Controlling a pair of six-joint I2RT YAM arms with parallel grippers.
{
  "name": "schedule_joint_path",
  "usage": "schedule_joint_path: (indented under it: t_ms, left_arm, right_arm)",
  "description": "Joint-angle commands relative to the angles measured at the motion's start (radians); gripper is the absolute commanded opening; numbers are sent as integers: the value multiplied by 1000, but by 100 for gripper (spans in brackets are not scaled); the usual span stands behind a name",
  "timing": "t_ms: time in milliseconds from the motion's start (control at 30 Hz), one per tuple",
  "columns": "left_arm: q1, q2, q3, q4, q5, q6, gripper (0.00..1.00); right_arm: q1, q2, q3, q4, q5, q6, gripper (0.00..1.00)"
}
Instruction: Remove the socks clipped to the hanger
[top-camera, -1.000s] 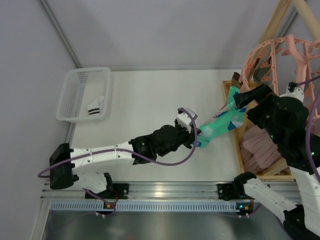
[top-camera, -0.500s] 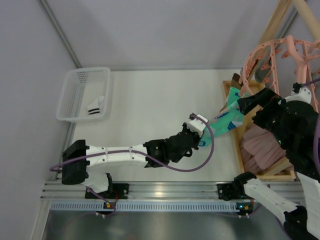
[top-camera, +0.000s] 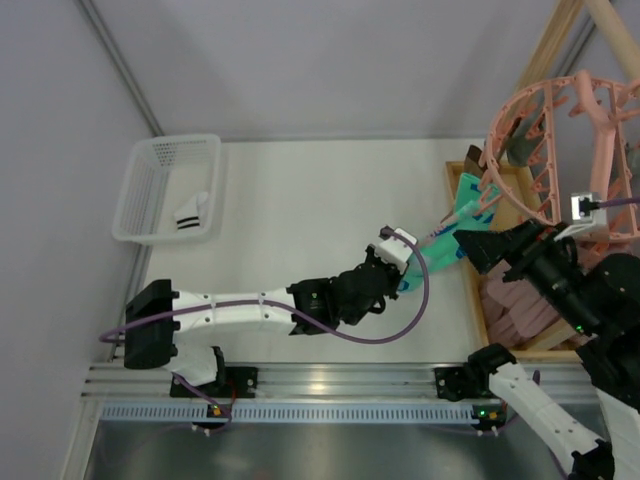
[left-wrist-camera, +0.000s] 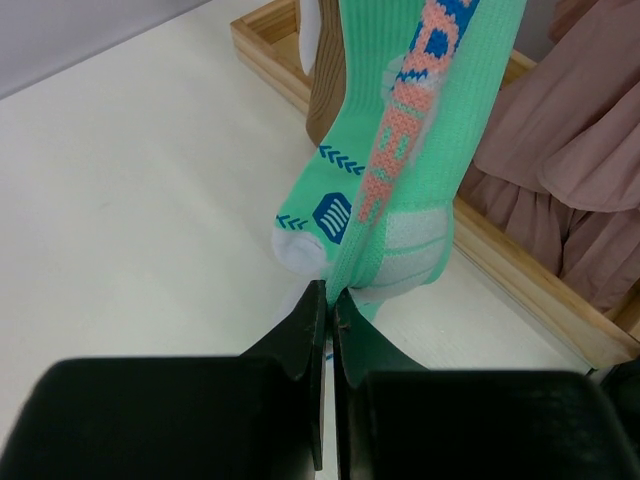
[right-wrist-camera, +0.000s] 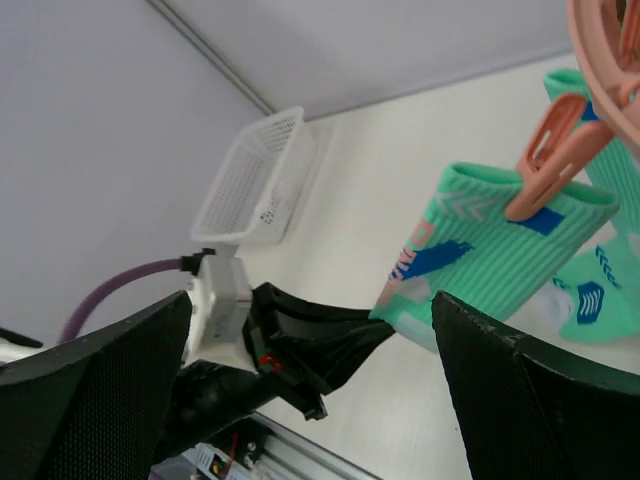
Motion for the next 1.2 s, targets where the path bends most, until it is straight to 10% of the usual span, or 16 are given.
schedule_joint_path:
  t_ms: [0,300,500,1167]
  left_arm:
    - [-10,-7,33,-11,-15,8,0]
    - [-17,0,43,-22,-47,15,0]
    - [-34,23,50,-24,-115,24,0]
    - [-65,132,110,-40,-293,18,0]
  right_arm:
    - [-6,-7,71,60,-60,-124,99]
    - [-4,87,208,-34,89,32,98]
    - [-6,360,450,-414,260,128,90]
    - [5,556,564,-649,642,294,81]
